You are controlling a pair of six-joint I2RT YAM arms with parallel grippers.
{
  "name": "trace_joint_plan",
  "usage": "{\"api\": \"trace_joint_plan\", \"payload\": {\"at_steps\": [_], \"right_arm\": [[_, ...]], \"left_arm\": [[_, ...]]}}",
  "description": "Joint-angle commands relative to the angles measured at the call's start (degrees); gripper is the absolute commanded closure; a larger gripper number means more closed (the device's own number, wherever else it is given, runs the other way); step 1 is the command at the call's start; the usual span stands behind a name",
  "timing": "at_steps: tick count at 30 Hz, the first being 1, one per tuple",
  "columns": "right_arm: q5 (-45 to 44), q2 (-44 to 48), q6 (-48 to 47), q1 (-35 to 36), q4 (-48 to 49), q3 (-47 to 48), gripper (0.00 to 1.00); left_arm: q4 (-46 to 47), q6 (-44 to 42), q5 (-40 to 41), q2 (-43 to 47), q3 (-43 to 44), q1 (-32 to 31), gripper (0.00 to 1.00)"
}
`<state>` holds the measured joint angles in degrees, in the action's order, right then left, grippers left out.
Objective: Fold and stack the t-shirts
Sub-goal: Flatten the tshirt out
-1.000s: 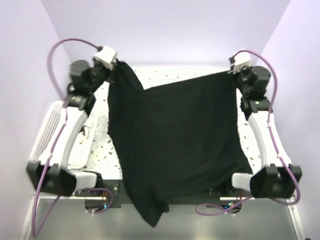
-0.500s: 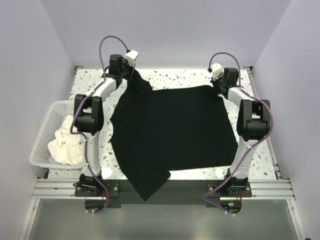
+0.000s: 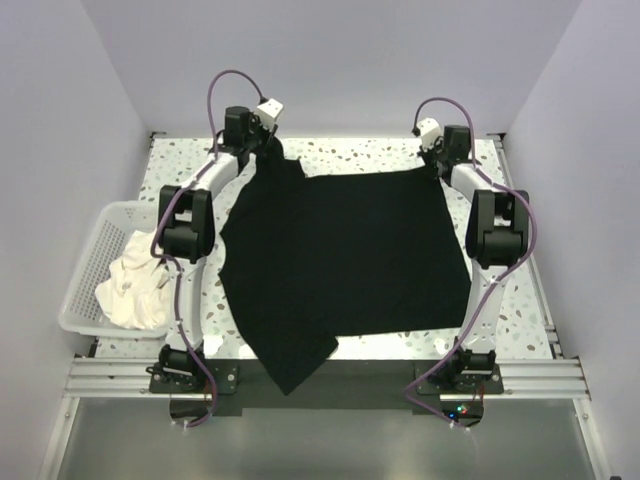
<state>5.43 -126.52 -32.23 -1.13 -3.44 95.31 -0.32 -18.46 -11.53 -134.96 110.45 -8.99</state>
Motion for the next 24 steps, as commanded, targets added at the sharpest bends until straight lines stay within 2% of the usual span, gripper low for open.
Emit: {"api": "trace_joint_plan", "payload": {"at_steps": [1, 2, 8, 16, 24], "right_arm": [[-0.77, -1.97, -1.26, -0.10, -1.30, 4.00, 1.00], [-0.77, -2.33, -1.52, -0.10, -2.17, 4.44, 1.00], [-0.34, -3.47, -2.14, -0.10, -3.41, 6.12, 1.00], [-1.04, -5.58, -2.40, -0.10, -5.35, 9.10, 1.00], [-1.48, -6.20, -2.75, -0.10, -6.49, 10.16, 1.00]], "left_arm": [[2.52, 1.40, 0.11, -2.76, 5.38, 0.81, 0.57], [1.21, 2.36, -0.51, -2.77, 6.43, 1.17, 0.50], [-6.16, 7.29, -3.32, 0.21, 8.46, 4.42, 0.42], [-17.77, 8.35, -5.25, -0.65, 8.55, 6.53, 0.46], [-23.23, 8.53, -5.79, -5.66, 11.97, 6.45, 0.55]]}}
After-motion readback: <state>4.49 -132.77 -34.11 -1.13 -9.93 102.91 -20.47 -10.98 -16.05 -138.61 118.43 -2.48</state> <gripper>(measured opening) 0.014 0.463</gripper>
